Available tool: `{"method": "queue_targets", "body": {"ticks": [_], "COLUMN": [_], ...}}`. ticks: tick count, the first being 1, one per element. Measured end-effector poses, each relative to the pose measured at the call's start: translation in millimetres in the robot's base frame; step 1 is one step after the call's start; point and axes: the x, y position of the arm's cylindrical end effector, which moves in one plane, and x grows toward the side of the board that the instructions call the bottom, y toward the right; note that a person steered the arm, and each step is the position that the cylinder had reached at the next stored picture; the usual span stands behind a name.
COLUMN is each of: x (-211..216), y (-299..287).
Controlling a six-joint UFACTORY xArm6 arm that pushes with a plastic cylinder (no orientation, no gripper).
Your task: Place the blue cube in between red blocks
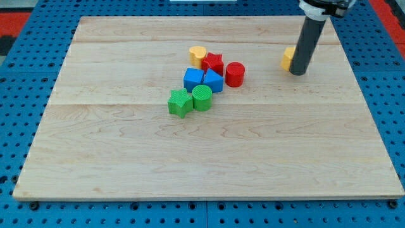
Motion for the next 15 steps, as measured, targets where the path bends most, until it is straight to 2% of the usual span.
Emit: {"method": "queue_targets", "body": {"ticks": [1,2,3,4,6,7,8,9,10,11,12,13,14,15], "x": [-6,12,14,2,51,75,83,40,-16,-40,-44,-82,-87,-89], "y": [-37,-60,-147,-172,-170,-204,-264,-253,-287,-274,-282,-199,-106,-153]}}
